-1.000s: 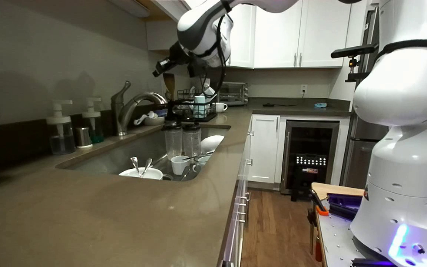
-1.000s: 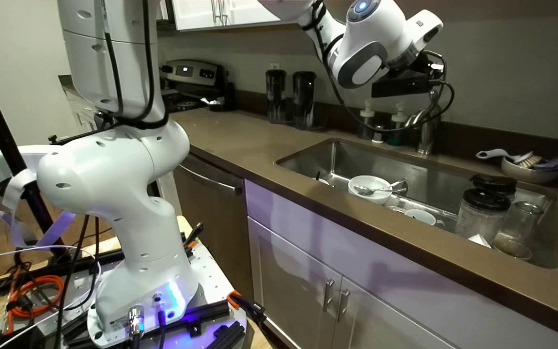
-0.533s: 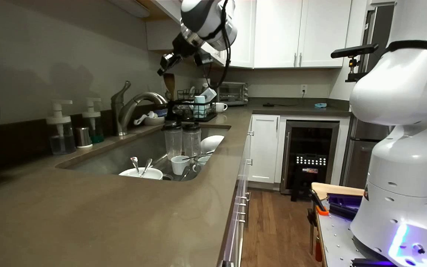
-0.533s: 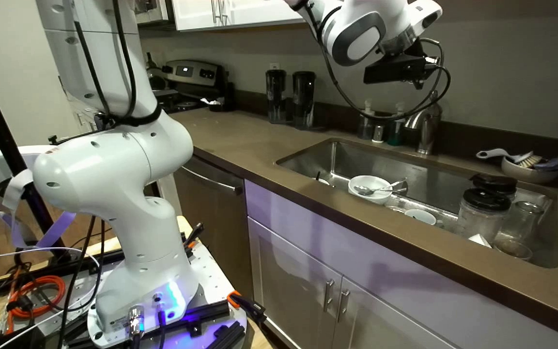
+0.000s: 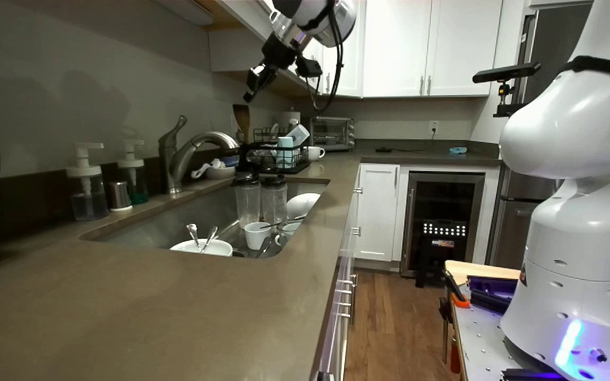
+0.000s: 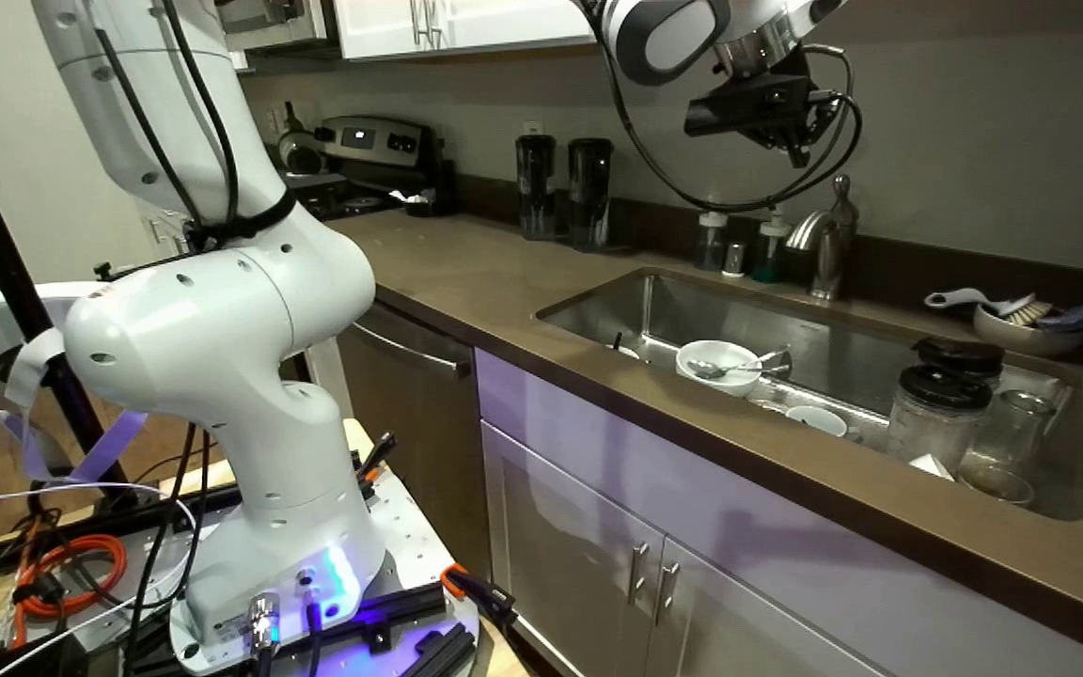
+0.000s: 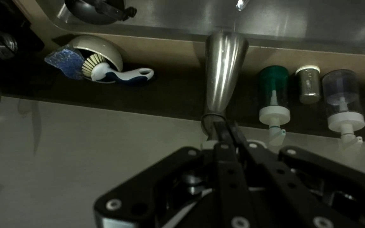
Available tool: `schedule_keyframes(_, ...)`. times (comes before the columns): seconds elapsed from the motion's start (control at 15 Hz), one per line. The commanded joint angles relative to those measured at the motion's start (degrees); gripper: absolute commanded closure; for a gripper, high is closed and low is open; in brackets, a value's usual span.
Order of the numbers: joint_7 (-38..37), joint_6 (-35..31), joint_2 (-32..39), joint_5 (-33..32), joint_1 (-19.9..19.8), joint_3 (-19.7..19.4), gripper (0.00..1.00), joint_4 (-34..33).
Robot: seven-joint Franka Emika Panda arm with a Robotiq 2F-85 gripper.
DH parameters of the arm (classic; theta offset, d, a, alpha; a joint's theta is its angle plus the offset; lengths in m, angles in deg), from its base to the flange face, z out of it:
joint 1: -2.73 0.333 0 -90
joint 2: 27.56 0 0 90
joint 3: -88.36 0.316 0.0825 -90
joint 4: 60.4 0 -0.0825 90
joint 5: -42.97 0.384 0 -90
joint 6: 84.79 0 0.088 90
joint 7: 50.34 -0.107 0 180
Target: Close the faucet
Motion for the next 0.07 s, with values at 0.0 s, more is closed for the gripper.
schedule_keyframes(0.0,-1.0,3.0,-4.3,-2.7,13.0,-14.2,0.98,4.0)
